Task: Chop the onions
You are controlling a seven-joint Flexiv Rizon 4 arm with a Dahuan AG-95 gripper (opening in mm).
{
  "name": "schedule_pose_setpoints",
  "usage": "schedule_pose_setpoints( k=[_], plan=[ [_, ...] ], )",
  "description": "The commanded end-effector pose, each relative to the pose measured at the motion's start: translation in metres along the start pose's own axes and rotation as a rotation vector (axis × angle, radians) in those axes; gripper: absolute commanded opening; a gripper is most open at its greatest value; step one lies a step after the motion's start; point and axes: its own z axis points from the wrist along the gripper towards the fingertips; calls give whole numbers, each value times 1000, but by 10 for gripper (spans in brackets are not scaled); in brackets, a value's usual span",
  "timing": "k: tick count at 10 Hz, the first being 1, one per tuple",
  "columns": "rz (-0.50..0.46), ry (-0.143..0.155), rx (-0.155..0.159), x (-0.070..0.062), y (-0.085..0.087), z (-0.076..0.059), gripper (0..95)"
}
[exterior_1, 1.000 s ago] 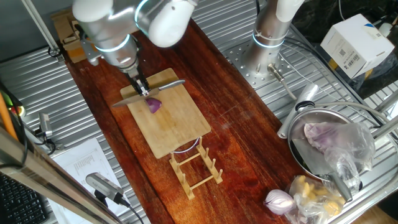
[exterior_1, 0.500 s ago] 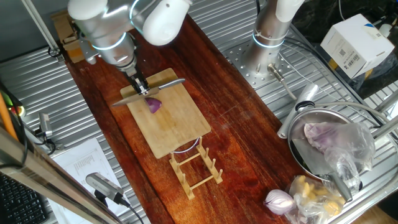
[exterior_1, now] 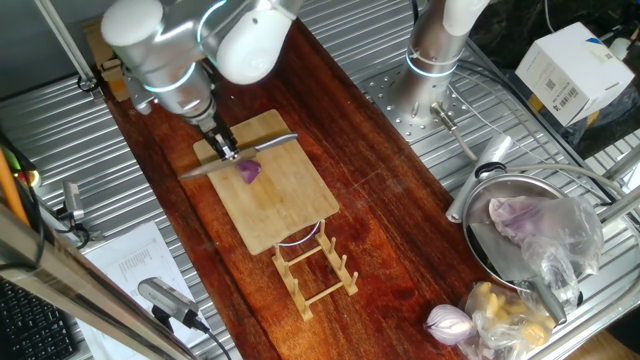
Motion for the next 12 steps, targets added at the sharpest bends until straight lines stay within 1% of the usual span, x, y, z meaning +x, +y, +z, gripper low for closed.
schedule_pose_setpoints(
  k=[1, 3, 4, 5, 7, 8, 9, 10, 11, 12],
  plan=[
    [-3, -6, -6, 3, 0, -3, 0],
    [-9, -6, -7, 5, 3, -8, 0],
    [-11, -5, -8, 6, 4, -8, 0],
    [-13, -5, -6, 5, 5, -8, 0],
    [-18, -7, -1, 4, 5, -1, 0],
    [-25, -9, 5, 1, 3, 8, 0],
    [-27, -10, 1, -3, 1, 22, 0],
    [-13, -5, -39, -7, 2, 38, 0],
    [-13, -3, -30, -8, 8, 42, 0],
    [-9, 7, -34, -8, 11, 40, 0]
  ],
)
